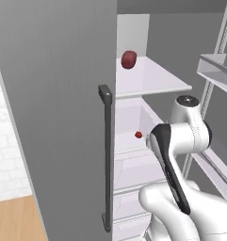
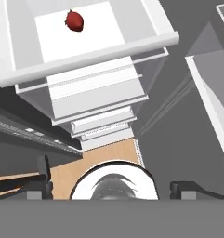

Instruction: Take the strawberry from the fridge and place it on top of the pancake, located on the dining counter.

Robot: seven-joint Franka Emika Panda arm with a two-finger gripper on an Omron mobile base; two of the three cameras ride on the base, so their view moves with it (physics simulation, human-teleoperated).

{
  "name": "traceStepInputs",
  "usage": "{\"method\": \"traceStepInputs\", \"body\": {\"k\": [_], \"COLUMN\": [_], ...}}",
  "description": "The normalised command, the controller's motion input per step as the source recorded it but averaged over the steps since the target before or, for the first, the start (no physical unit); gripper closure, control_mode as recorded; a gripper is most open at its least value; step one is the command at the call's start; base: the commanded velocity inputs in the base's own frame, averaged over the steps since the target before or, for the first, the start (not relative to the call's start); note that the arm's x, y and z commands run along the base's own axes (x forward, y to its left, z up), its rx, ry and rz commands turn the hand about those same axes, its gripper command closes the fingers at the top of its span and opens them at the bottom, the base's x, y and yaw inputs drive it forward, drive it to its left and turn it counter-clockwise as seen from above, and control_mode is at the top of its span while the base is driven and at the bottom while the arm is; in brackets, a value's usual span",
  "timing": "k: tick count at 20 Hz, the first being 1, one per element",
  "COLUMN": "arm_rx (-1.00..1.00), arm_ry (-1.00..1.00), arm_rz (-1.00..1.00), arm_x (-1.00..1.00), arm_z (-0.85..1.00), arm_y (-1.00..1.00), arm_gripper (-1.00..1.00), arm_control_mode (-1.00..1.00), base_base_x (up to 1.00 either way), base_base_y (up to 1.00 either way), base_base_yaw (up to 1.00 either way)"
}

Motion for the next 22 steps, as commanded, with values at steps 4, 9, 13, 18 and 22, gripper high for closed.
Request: {"method": "traceStepInputs", "body": {"k": [4, 9, 13, 18, 22], "arm_rx": [0.00, 0.00, 0.00, -0.02, 0.00], "arm_ry": [-0.10, -0.15, -0.08, -0.01, 0.07], "arm_rz": [0.11, 0.07, 0.00, 0.00, 0.00], "arm_x": [0.46, 0.57, 0.88, 0.85, 0.64], "arm_z": [-0.04, -0.15, -0.10, -0.23, -0.01], "arm_y": [0.20, 0.07, -0.14, -0.01, -0.13], "arm_gripper": [-1.00, -1.00, -1.00, -1.00, -1.00], "arm_control_mode": [-1.00, -1.00, -1.00, -1.00, -1.00], "base_base_x": [0.00, 0.00, 0.00, 0.00, 0.00], "base_base_y": [0.00, 0.00, 0.00, 0.00, 0.00], "base_base_yaw": [0.00, 0.00, 0.00, 0.00, 0.00]}}
